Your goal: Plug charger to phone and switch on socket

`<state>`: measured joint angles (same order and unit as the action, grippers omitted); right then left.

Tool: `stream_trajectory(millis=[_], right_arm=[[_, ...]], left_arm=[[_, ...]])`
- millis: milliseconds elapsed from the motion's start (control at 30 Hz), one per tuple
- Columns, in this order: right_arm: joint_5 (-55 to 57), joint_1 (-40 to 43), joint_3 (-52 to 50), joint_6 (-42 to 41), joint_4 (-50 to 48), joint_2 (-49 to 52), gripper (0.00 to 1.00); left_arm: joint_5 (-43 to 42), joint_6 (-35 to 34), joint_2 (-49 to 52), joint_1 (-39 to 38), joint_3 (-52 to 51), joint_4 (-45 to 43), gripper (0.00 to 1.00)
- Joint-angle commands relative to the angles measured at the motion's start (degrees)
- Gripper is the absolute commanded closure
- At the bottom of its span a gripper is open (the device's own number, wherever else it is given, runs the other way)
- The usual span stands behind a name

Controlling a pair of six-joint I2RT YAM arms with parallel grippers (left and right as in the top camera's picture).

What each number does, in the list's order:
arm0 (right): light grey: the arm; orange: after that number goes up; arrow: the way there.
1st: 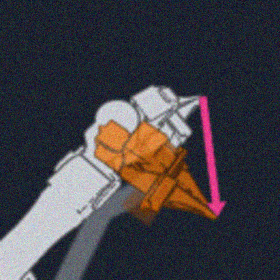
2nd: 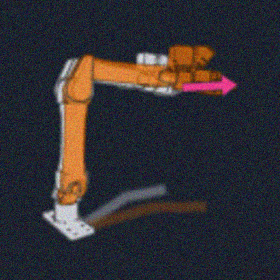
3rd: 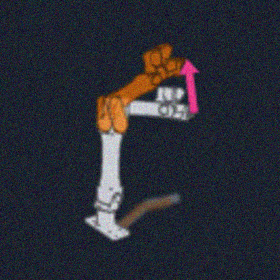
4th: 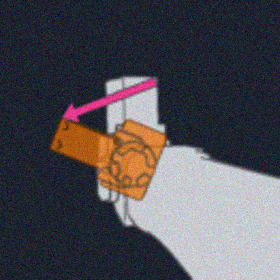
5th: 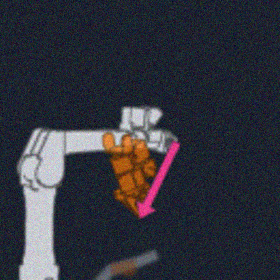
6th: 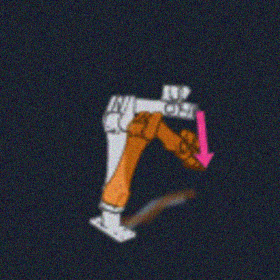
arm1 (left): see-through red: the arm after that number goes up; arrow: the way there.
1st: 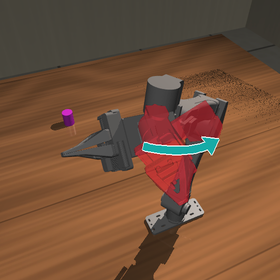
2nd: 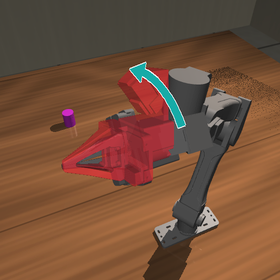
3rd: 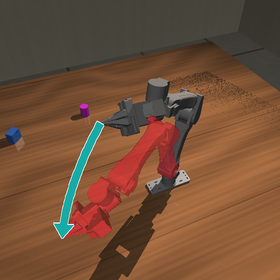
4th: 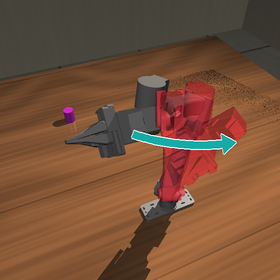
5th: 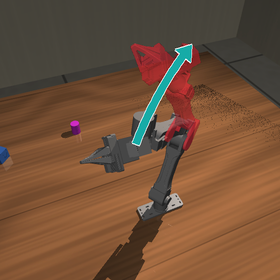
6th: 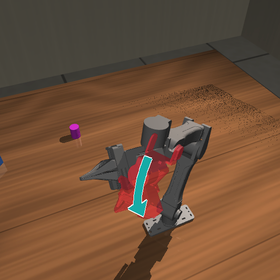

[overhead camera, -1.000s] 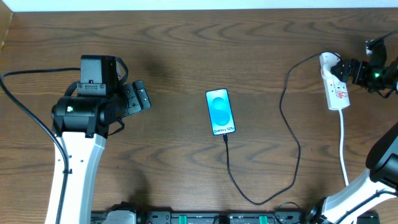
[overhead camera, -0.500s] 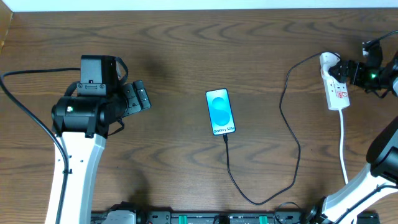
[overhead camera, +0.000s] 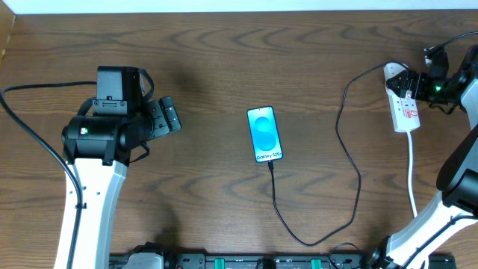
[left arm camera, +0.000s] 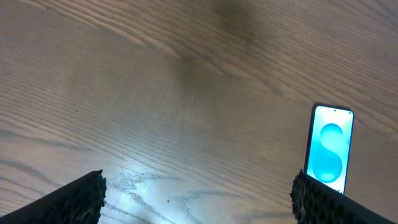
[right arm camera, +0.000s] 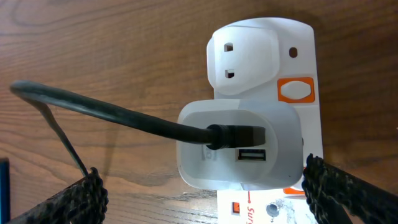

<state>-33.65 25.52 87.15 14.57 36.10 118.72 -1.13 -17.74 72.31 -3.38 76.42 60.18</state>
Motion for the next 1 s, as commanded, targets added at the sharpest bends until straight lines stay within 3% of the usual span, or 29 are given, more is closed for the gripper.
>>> stream_trajectory(millis=[0,967], right_arm=[[1.3,-0.5,0.8,0.0,-0.1,1.5,0.01],[-2.1,-1.3,0.7,-5.3,1.8,5.5,0.01]], left_arm=[[0.7,0.6,0.0,0.1,0.0,0.2,0.05],[0.7,0.6,0.0,0.1,0.0,0.2,0.05]])
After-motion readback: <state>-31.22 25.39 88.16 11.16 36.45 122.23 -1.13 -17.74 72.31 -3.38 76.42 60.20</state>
